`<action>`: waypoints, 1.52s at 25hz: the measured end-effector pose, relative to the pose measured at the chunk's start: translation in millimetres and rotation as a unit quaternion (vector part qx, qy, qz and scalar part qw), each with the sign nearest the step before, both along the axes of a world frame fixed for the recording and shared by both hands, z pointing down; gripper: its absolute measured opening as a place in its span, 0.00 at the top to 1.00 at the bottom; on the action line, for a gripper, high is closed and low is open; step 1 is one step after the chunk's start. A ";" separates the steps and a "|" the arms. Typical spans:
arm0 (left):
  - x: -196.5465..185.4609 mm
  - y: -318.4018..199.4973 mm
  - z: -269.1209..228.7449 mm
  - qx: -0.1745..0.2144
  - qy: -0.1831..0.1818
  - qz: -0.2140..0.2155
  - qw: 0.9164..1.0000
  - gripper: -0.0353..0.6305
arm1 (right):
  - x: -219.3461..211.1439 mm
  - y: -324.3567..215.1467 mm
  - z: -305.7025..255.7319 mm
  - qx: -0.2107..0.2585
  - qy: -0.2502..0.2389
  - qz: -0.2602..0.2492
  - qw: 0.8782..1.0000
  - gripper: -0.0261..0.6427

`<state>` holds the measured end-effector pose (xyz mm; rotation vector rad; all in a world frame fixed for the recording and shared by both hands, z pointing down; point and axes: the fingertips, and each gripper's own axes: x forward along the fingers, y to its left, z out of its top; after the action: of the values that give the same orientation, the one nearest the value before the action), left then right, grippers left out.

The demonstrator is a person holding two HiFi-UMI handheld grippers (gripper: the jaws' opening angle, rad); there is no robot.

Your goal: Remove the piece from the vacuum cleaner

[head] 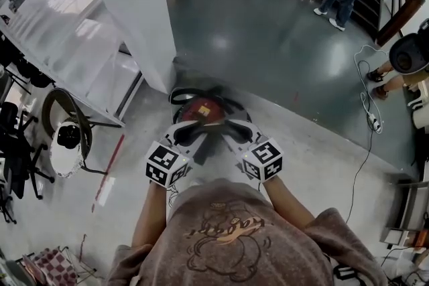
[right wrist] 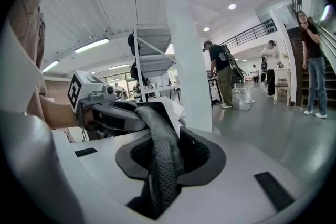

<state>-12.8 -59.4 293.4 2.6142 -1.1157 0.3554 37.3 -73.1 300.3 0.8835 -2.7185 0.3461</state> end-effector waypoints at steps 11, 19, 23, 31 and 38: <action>-3.1 -0.9 30.6 -0.024 0.002 -0.024 0.999 0.81 | -2.5 0.1 32.4 -0.027 0.004 0.005 1.000 0.84; -3.7 6.1 26.5 -0.028 0.002 -0.018 0.999 0.81 | -3.7 6.9 28.2 -0.025 0.002 -0.001 1.000 0.84; -2.7 9.5 28.4 -0.033 0.003 -0.021 0.999 0.81 | -2.9 10.0 29.5 -0.024 0.007 -0.002 1.000 0.84; -3.2 12.0 29.0 -0.036 -0.009 -0.022 0.999 0.81 | -3.1 14.2 32.1 -0.035 -0.001 0.004 0.999 0.85; -3.0 13.2 31.7 -0.040 -0.004 -0.029 0.999 0.81 | -2.7 15.5 35.1 -0.039 0.000 0.012 0.999 0.85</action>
<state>-15.8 -46.2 325.1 2.5076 -1.1544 0.3909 34.6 -57.6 335.5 0.8960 -2.6766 0.4536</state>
